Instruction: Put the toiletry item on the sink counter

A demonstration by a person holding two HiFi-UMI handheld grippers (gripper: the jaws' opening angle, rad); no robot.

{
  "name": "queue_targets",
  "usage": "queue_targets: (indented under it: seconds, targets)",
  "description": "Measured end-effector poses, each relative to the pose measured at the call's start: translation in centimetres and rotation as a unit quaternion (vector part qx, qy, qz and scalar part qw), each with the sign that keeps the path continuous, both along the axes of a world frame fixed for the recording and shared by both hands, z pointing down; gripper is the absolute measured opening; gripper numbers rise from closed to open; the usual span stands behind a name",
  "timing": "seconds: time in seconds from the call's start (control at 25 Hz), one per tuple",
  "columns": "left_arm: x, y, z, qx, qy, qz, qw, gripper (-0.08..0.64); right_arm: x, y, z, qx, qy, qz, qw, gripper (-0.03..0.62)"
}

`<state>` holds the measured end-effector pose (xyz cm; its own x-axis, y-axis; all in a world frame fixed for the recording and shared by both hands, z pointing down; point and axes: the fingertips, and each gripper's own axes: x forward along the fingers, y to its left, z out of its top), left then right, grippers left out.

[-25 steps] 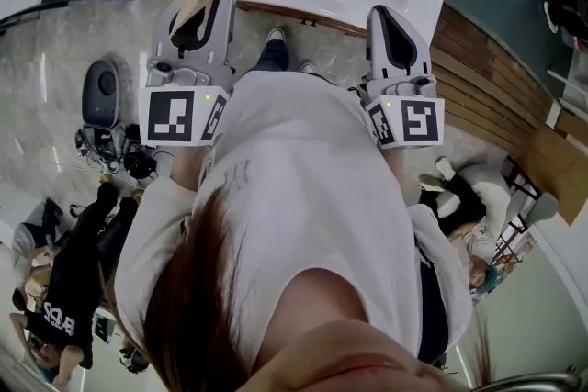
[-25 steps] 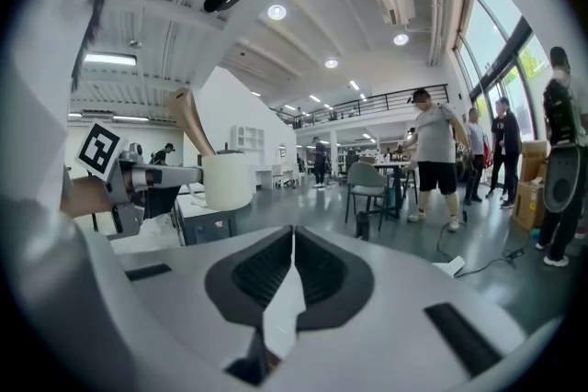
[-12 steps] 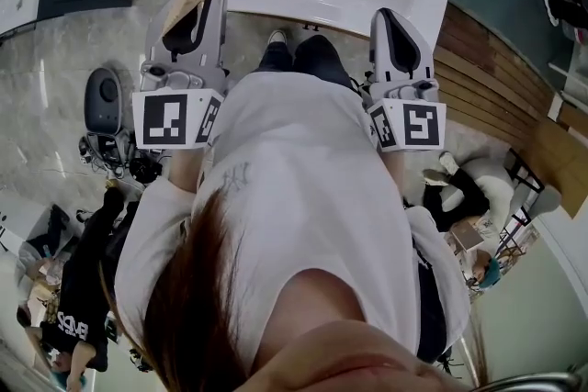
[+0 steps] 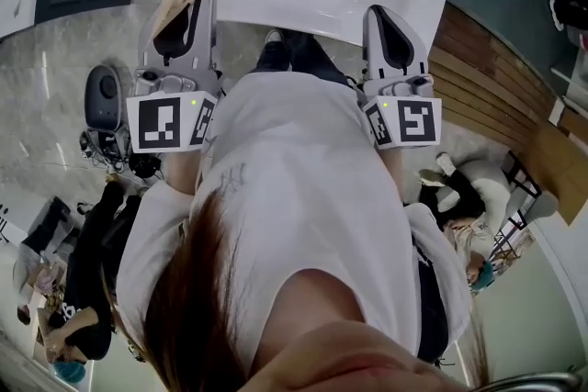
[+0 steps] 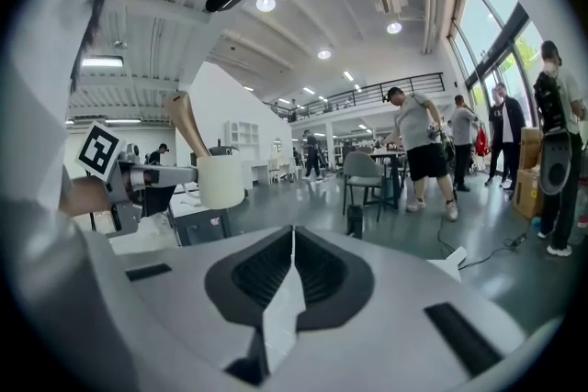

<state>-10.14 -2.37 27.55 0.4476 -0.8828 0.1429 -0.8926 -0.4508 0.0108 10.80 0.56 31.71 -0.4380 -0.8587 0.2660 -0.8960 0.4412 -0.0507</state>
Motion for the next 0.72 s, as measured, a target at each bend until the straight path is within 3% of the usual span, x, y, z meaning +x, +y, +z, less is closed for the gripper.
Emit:
queue_targets:
  seconds: [0.4,0.72]
  targets:
    - [3.6,-2.7,-0.5,0.005,0.002,-0.03,0.9995,0.048,4.4,-4.4,-0.2,0.002,0.002,-0.019,1.0,0.011]
    - [4.3,-4.0,0.0,-0.002,-0.004,-0.036,0.9994,0.048,5.3,-6.0,0.3,-0.004,0.0,-0.022,1.0,0.011]
